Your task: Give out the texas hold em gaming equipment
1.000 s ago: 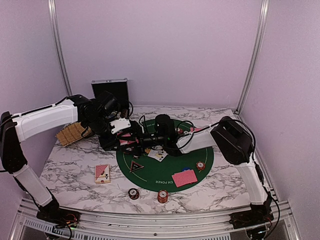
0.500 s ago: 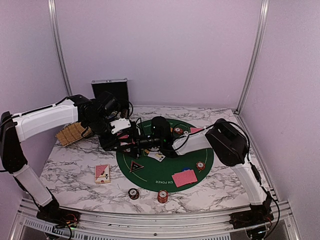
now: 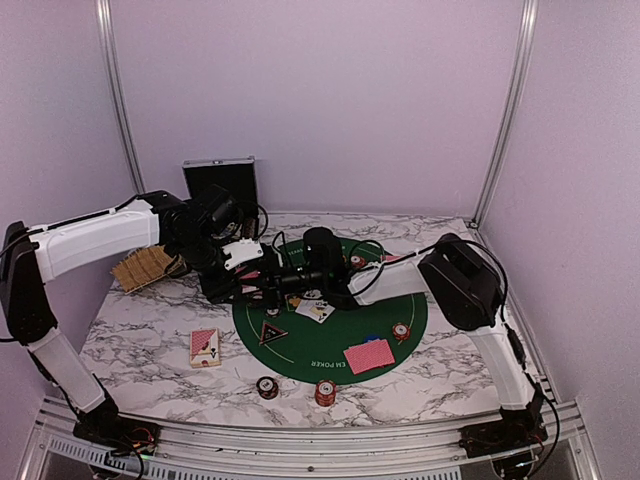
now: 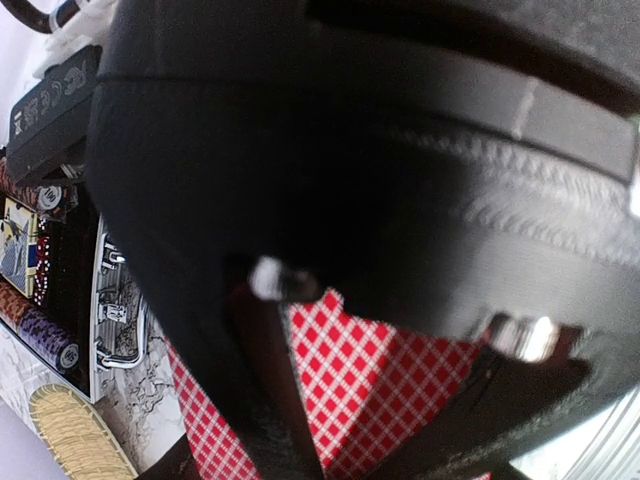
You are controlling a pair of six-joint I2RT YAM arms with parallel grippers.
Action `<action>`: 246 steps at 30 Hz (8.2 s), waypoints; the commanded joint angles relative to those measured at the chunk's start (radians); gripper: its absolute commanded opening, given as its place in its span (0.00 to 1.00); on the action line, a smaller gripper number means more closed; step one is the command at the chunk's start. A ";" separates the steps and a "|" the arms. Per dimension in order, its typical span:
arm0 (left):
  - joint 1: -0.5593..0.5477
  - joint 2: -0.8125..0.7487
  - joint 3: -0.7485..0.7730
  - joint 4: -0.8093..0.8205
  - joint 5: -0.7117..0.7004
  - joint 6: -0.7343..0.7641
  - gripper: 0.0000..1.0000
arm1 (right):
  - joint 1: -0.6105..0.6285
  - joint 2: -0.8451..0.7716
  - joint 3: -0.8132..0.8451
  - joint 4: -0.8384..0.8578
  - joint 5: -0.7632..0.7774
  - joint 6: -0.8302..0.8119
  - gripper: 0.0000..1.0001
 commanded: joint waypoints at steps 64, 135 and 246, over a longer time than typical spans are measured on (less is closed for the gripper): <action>0.000 -0.022 0.002 0.021 -0.022 0.015 0.00 | -0.081 -0.152 -0.132 -0.107 0.015 -0.070 0.42; -0.003 -0.019 -0.006 0.018 -0.028 0.003 0.00 | -0.449 -0.437 -0.562 -0.512 0.041 -0.519 0.00; -0.014 -0.019 0.021 0.015 0.019 -0.007 0.00 | 0.026 0.011 0.026 -0.041 0.032 -0.014 0.76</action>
